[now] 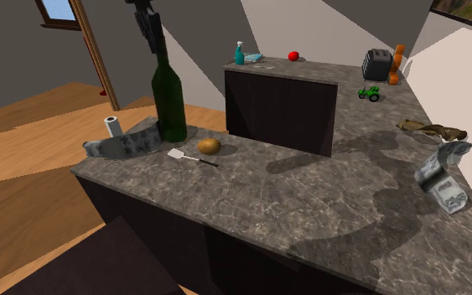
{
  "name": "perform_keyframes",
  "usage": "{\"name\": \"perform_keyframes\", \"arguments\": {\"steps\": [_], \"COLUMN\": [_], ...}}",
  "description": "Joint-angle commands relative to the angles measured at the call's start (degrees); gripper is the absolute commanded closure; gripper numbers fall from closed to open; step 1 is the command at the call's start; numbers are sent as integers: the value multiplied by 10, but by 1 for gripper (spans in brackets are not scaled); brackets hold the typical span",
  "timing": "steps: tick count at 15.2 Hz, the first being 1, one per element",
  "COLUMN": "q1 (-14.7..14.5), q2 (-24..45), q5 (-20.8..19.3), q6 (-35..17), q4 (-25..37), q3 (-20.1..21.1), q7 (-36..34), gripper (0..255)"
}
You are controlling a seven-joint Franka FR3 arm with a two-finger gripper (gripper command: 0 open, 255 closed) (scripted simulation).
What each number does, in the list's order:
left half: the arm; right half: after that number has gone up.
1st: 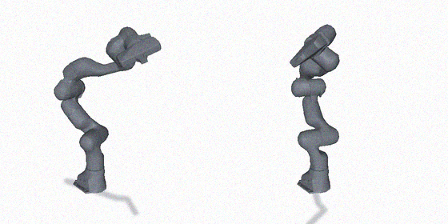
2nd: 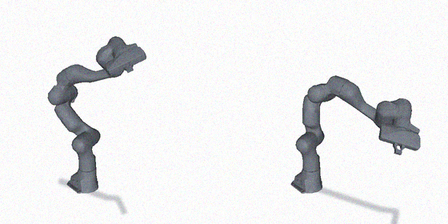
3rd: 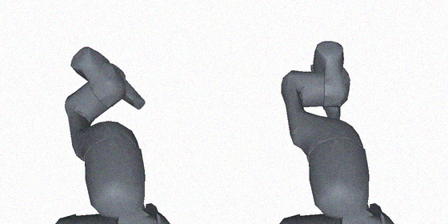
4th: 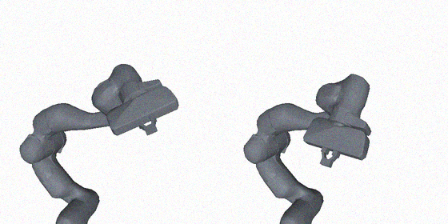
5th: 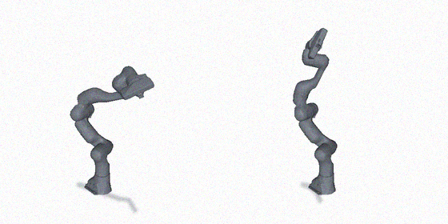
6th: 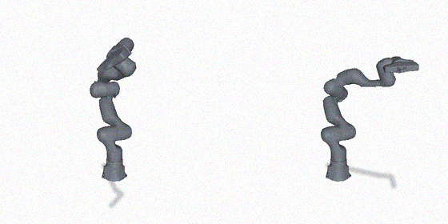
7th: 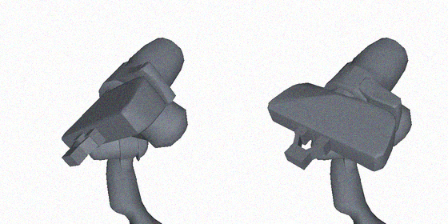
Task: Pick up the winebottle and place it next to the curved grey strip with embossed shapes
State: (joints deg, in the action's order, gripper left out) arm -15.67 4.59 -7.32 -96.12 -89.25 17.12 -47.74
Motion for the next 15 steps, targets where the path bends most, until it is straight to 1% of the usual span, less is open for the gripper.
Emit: {"name": "perform_keyframes", "arguments": {"steps": [1, 8, 12, 15], "q1": [-16, -76, -118, -154], "q2": [12, 84, 139, 186], "q5": [-6, -39, -63, -83], "q6": [-3, -3, 5, 17], "q4": [7, 61, 113, 164], "q3": [13, 48, 61, 67], "q7": [-30, -125, -176, -211], "gripper": [255, 255, 255, 255]}}
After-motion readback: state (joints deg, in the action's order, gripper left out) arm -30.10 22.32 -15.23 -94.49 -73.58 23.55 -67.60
